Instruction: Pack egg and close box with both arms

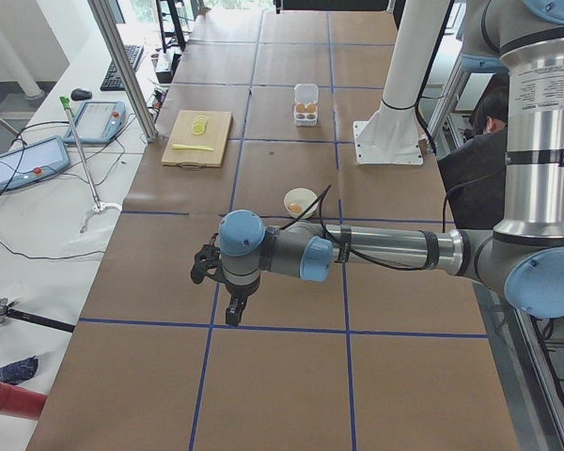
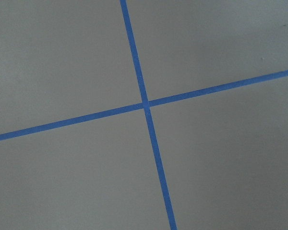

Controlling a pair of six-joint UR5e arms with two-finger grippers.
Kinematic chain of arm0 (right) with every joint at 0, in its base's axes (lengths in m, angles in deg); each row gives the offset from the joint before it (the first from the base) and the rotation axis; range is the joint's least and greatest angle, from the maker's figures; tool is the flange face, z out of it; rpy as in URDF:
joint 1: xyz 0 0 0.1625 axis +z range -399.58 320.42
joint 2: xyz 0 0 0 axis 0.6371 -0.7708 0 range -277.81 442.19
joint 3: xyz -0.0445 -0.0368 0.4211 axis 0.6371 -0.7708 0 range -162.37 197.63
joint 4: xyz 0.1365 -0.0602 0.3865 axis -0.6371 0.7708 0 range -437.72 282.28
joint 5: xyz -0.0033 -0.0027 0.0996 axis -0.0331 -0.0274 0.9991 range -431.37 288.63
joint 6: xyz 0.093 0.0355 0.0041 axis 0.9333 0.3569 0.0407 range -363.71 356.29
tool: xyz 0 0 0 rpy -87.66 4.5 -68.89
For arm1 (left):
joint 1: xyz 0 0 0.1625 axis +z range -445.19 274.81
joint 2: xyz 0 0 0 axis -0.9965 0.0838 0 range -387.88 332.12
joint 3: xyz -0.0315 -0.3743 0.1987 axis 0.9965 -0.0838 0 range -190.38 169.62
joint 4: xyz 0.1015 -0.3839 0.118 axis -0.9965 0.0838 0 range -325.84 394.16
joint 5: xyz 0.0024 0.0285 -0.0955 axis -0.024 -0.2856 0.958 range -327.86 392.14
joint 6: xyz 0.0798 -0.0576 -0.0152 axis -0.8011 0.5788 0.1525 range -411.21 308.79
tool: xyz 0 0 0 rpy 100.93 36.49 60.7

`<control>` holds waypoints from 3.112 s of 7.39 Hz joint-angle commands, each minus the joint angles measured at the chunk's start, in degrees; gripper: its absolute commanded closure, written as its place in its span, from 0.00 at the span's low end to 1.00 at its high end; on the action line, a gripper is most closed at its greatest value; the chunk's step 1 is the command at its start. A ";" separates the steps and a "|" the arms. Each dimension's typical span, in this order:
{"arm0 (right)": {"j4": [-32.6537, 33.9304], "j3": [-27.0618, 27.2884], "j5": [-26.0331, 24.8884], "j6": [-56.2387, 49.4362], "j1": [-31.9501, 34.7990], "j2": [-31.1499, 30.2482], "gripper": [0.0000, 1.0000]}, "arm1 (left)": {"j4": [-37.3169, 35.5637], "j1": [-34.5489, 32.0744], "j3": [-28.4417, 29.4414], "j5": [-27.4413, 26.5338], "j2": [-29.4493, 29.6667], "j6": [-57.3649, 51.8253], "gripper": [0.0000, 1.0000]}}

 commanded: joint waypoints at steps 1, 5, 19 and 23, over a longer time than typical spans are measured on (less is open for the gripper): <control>0.01 0.13 -0.11 0.18 -0.09 0.25 0.00 | 6.44 -0.04 1.20 -0.07 -0.55 0.19 0.00; 0.01 0.83 -0.29 0.61 -0.09 3.58 0.00 | 21.79 0.05 1.30 -0.34 1.91 0.55 0.00; -6.76 -0.31 0.06 9.67 -2.12 4.21 0.00 | 32.92 43.68 -17.07 -21.93 1.03 58.29 0.23; -6.76 -0.22 0.06 9.58 -2.12 3.77 0.00 | 34.23 49.88 -16.37 -25.65 -1.25 46.71 0.23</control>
